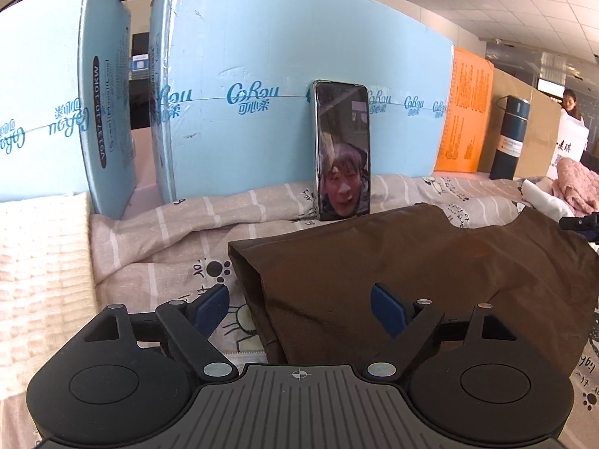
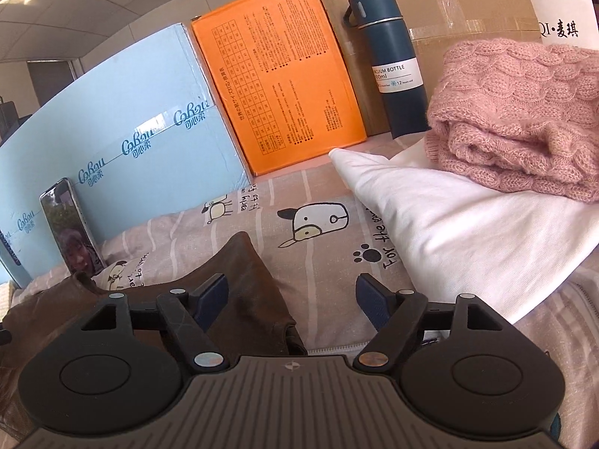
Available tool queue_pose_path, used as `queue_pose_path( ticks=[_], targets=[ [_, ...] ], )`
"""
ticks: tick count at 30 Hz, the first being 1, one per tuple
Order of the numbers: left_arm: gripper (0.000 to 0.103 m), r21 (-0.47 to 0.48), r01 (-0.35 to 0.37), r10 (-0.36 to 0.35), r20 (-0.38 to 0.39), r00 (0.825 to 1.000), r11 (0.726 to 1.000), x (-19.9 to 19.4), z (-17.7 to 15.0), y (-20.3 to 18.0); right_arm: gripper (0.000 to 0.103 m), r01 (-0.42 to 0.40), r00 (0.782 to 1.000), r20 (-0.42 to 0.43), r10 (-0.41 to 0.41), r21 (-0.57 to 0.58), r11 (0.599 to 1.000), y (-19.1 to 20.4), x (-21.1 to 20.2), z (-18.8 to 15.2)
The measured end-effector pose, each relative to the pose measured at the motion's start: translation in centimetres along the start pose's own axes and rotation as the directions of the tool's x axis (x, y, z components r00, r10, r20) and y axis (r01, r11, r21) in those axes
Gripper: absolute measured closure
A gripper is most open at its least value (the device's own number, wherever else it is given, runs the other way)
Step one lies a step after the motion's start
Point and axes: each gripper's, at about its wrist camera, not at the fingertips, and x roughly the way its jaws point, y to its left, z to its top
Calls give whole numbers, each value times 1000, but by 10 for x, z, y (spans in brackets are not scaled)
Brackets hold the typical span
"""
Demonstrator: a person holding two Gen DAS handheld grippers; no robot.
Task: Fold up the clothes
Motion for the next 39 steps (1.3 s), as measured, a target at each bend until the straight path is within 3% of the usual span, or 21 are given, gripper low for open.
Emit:
queue_pose_path(
  ticks=[5,8,16,21,28,39],
  targets=[
    [9,-98,27,-27,4,1000,995,-22,-8,-7,14,25,998,63,-28,45,999,3,-33,0],
    [8,-146,58,-60,-6,998,988,-30,-15,-10,2,1,999,50,-8,132,991,8,-61,-5],
    [8,-160,72,-80,-42,996,984,-31,-24,-13,0,57,998,-40,-51,182,982,28,-111,-26],
    [8,-160,68,-77,-54,996,985,-29,-26,-14,0,57,988,-153,-6,331,942,19,-104,-40],
    [7,-157,47,-58,-64,996,987,-28,-27,-14,0,56,980,-200,15,346,937,24,-87,-43],
    [7,-155,39,-52,-83,995,987,-24,-29,-15,0,37,990,-141,19,384,923,22,-65,-40]
  ],
)
